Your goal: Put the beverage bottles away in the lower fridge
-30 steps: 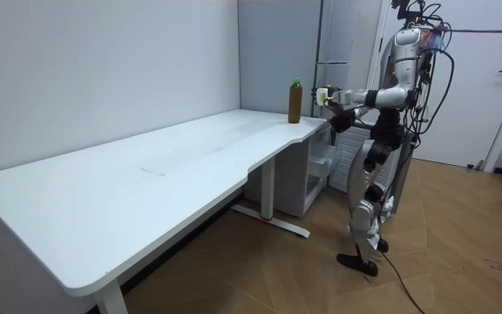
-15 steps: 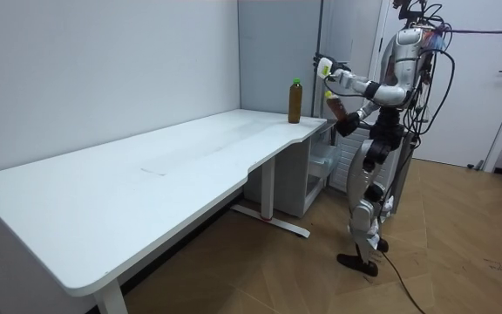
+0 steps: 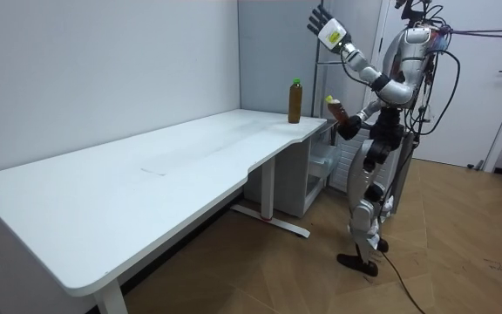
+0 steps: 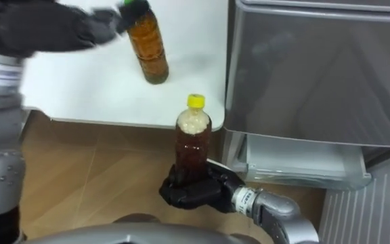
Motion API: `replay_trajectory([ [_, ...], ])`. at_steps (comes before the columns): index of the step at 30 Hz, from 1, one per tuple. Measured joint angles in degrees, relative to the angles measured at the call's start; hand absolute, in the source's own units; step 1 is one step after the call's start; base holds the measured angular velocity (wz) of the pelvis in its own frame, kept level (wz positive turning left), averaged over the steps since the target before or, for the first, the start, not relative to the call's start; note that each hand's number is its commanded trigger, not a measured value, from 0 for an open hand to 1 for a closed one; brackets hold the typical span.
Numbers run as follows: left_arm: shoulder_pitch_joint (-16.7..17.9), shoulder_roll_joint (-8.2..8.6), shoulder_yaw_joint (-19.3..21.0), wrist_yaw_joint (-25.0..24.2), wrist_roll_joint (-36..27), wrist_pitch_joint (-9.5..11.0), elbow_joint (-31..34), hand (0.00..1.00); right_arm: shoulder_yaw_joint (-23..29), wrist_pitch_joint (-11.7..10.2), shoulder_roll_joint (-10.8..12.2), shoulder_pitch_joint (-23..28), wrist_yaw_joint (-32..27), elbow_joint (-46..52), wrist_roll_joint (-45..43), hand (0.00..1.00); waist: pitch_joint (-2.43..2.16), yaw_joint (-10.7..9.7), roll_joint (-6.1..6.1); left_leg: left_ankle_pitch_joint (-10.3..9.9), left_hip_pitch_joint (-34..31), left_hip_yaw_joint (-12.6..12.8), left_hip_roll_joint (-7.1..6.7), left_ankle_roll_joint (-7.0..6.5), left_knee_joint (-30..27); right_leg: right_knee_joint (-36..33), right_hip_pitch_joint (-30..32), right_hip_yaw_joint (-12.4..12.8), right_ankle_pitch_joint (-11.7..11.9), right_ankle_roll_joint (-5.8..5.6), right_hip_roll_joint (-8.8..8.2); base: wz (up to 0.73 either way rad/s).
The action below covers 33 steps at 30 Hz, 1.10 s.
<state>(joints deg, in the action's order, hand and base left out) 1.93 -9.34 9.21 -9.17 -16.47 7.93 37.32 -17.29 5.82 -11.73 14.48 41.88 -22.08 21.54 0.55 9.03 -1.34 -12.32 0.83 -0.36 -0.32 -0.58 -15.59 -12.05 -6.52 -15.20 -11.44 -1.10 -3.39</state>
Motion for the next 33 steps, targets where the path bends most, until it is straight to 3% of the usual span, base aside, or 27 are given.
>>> replay_trajectory([
  [7,0.2,-0.07,15.9,15.4,6.0,3.5,-0.4,0.00,6.4,-0.7,1.0,3.9,-0.1,0.0,-0.6,1.00,-0.05,4.4,-0.52,0.0,1.5,0.0,-0.11,0.00,0.4,1.1,-1.6,-0.5,0.0,-0.01,0.02,0.02],
  [9,0.6,-0.08,19.9,21.0,7.6,4.7,-1.7,0.00,7.5,-0.8,1.2,5.4,-0.4,0.0,-0.8,1.00,-0.46,5.7,-0.67,0.0,2.1,0.0,-0.18,-0.01,0.8,1.4,-2.1,-0.3,0.0,-0.04,-0.04,0.00],
  [11,1.3,-0.22,24.3,27.9,10.4,6.3,-4.9,0.00,7.8,-0.8,1.0,6.3,-1.7,0.0,-1.7,1.00,-0.72,7.1,-0.89,0.0,2.8,-0.3,-0.35,-0.01,1.1,1.6,-2.8,-0.6,-0.2,-0.17,-0.16,0.02],
  [16,2.4,-1.42,28.6,41.0,14.3,6.3,-16.6,0.00,7.8,-0.8,0.6,6.3,-4.8,0.6,-2.4,1.00,-0.61,8.2,-1.23,0.0,3.5,-0.4,-0.47,0.01,1.3,2.4,-3.4,-0.5,-0.2,-0.17,-0.13,0.03],
  [19,4.5,-2.34,28.5,46.4,10.4,6.1,-26.1,0.00,7.2,-0.7,0.7,6.3,-6.6,1.4,-1.7,1.00,-0.60,8.2,-0.58,0.0,3.4,-0.7,-0.55,0.03,1.2,2.5,-3.5,-0.8,-0.4,-0.21,-0.17,0.02],
  [21,6.3,-2.36,27.5,48.6,8.4,5.2,-31.9,0.00,7.2,-0.7,0.7,6.4,-7.9,1.5,-1.5,1.00,-0.60,8.2,-0.33,0.0,3.3,-0.6,-0.61,0.02,1.3,2.5,-3.4,-0.8,-0.4,-0.22,-0.18,0.00],
  [23,9.4,-2.35,25.7,50.1,5.8,3.5,-38.2,0.00,7.3,-0.1,0.6,6.4,-9.0,1.5,-1.5,1.00,-0.90,7.8,0.26,0.0,3.6,-0.5,-0.66,0.02,1.9,2.5,-3.4,-0.8,-0.4,-0.25,-0.24,-0.02],
  [25,11.1,-2.35,24.0,50.5,5.0,3.1,-43.5,0.00,7.3,0.0,0.6,6.8,-9.5,1.5,-1.5,1.00,-1.08,7.8,0.67,0.0,4.0,-0.2,-0.57,0.02,2.3,2.6,-3.5,-0.6,-0.5,-0.30,-0.23,-0.07],
  [29,15.3,-2.22,17.1,51.2,-0.5,1.3,-53.2,0.00,7.3,0.6,0.5,7.0,-10.4,0.2,-1.4,1.00,-0.85,6.6,1.17,0.0,4.1,0.1,-0.51,0.02,2.7,2.7,-3.4,-0.5,-0.5,-0.30,-0.24,-0.03],
  [33,17.0,-2.01,12.8,50.3,-2.2,0.7,-61.2,0.00,7.4,1.6,0.2,7.5,-10.5,0.0,-1.4,1.00,-0.72,4.7,1.46,0.0,4.0,0.0,-0.50,0.03,2.9,3.1,-3.6,-0.5,-0.4,-0.27,-0.14,0.00],
])
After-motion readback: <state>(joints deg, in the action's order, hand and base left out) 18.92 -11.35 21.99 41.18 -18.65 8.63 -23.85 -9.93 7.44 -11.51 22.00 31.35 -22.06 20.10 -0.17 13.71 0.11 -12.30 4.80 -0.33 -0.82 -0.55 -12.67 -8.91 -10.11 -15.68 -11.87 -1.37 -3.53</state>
